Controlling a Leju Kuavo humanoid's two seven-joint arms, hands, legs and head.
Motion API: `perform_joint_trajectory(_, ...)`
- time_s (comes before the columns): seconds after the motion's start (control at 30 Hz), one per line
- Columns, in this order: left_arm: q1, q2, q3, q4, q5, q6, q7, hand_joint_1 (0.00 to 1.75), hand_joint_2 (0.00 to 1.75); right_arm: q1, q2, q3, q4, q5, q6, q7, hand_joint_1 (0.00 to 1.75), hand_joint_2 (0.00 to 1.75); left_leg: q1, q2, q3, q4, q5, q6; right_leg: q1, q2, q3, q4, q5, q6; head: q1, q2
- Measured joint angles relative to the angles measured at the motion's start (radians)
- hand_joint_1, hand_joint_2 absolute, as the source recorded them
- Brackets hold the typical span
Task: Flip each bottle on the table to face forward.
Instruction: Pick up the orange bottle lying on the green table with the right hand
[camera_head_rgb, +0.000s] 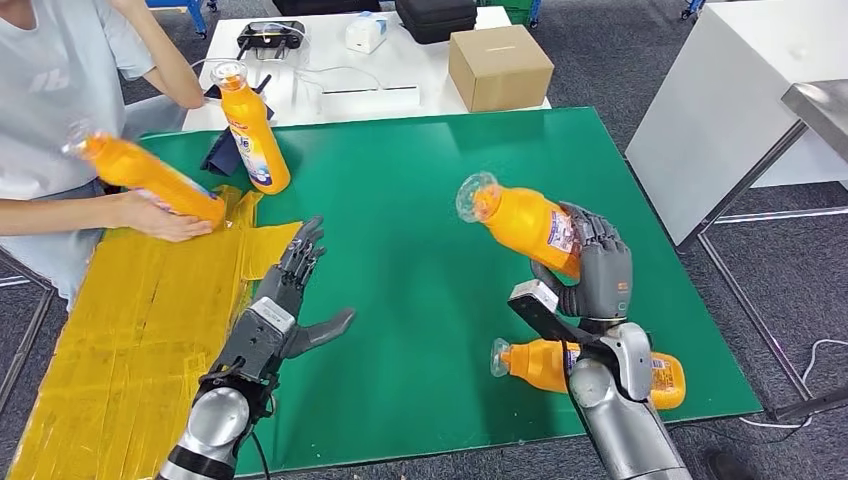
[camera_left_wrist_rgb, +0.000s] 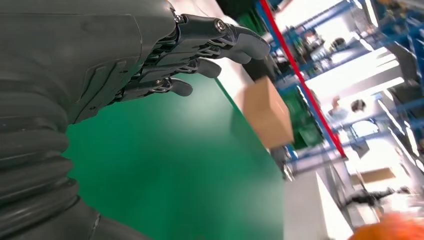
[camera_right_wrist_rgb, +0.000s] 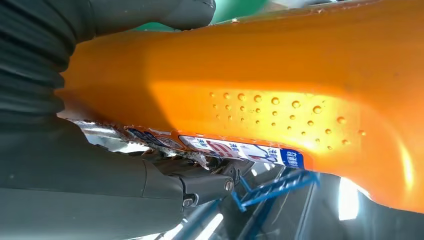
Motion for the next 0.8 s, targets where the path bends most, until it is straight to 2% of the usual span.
perform_joint_trajectory(0.2,-0.041,0.006,-0.034,0.007,0.034,-0.028,0.004,0.00,1.75,0.011,0.053,-0.001,-0.061,-0.099,0.030,-0.039,1.75,1.75,0.000,0.000,0.000,0.000,0.000,0.000,0.000,0.000,0.000,0.000,0.000,0.000,0.000,0.000)
perform_joint_trajectory(0.3,-0.055,0.011,-0.049,0.011,0.056,-0.038,0.004,0.00,1.75,0.011,0.073,0.003,-0.067,-0.257,0.144,-0.071,1.75,1.75,0.000,0.000,0.000,0.000,0.000,0.000,0.000,0.000,0.000,0.000,0.000,0.000,0.000,0.000)
perform_joint_trajectory(0.37,-0.067,0.012,-0.059,0.016,0.066,-0.038,0.006,0.00,1.75,0.011,0.090,0.016,-0.066,-0.310,0.202,-0.088,1.75,1.75,0.000,0.000,0.000,0.000,0.000,0.000,0.000,0.000,0.000,0.000,0.000,0.000,0.000,0.000)
perform_joint_trajectory(0.57,-0.096,0.012,-0.080,0.029,0.089,-0.038,0.013,0.00,1.75,0.008,0.160,0.114,-0.021,-0.329,0.238,-0.105,1.75,1.75,0.001,0.001,-0.001,0.000,0.000,0.000,0.001,0.000,-0.001,0.000,0.000,0.000,0.000,0.000)
perform_joint_trajectory(0.8,-0.097,0.012,-0.093,0.033,0.104,-0.037,0.013,0.00,1.75,-0.001,0.201,0.194,0.046,-0.327,0.237,-0.113,1.75,1.75,0.001,0.000,-0.001,0.000,0.000,0.000,0.000,0.000,-0.001,0.000,0.000,0.000,0.000,0.000)
